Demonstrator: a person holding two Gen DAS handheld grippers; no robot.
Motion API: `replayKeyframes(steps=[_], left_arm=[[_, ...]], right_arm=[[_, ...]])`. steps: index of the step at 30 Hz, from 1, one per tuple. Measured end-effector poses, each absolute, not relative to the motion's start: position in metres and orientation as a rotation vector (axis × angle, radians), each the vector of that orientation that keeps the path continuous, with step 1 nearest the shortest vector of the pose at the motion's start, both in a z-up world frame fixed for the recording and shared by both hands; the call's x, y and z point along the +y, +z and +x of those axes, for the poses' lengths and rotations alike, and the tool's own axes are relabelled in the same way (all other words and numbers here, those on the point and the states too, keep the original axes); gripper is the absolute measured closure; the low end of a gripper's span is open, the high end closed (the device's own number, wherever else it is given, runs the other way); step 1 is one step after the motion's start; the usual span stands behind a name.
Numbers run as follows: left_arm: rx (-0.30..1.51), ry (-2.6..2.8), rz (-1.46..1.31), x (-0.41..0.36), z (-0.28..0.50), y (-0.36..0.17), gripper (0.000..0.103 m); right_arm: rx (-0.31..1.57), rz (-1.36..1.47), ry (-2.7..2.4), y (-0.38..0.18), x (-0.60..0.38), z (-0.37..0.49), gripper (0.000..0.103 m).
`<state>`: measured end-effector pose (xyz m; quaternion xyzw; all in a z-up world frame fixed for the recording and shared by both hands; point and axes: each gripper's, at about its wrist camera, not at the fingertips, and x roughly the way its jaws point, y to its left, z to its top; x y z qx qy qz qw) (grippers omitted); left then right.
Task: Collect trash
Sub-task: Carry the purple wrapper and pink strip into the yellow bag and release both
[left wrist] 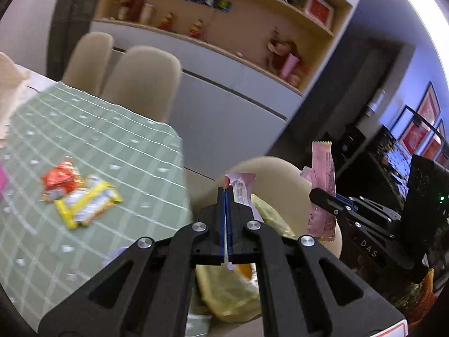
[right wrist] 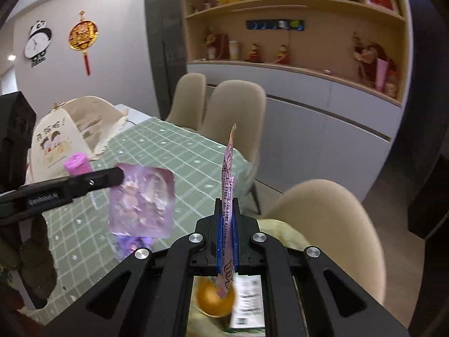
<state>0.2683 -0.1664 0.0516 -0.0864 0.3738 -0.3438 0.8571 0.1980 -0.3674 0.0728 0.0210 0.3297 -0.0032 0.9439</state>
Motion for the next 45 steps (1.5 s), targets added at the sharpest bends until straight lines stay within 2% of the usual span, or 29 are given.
replayKeyframes(steps=[6,12,13,16,17,31,36,40,42,45], left_arm=[[0.86,-0.758,-0.14,-0.217,0.275,0.025,0.102],[0.949,-0.742,-0.134,-0.235,0.278,-0.006,0.102],[0.97,-0.737,-0.136,-0.236,0.279,-0.01,0.1],[1.026,-0.725,-0.167,-0.23,0.281,-0.022,0.072],[1.026,-0.714,-0.173,-0.227,0.281,-0.022,0.07],[0.991,-0.48,-0.235,-0.124,0.288,-0.014,0.066],[0.981,-0.462,-0.242,-0.099,0.282,-0.017,0.061],[1.0,-0.469,-0.24,-0.091,0.277,-0.025,0.058],[1.01,-0.473,-0.243,-0.089,0.275,-0.029,0.057],[1.028,-0.479,-0.244,-0.084,0.271,-0.036,0.056]], right_arm=[[0.712,0.075,0.001,0.055,-0.403,0.195,0.096],[0.759,0.098,0.026,0.032,-0.417,0.203,0.096],[0.767,0.104,0.035,0.028,-0.418,0.206,0.096],[0.786,0.113,0.058,0.02,-0.415,0.212,0.096],[0.793,0.113,0.066,0.018,-0.414,0.214,0.096],[0.937,0.145,0.059,-0.042,-0.4,0.222,0.096],[0.984,0.172,0.01,-0.058,-0.401,0.22,0.096],[1.003,0.21,-0.013,-0.063,-0.401,0.216,0.09],[0.995,0.214,-0.028,-0.063,-0.4,0.211,0.078],[0.968,0.193,-0.056,-0.06,-0.396,0.203,0.072]])
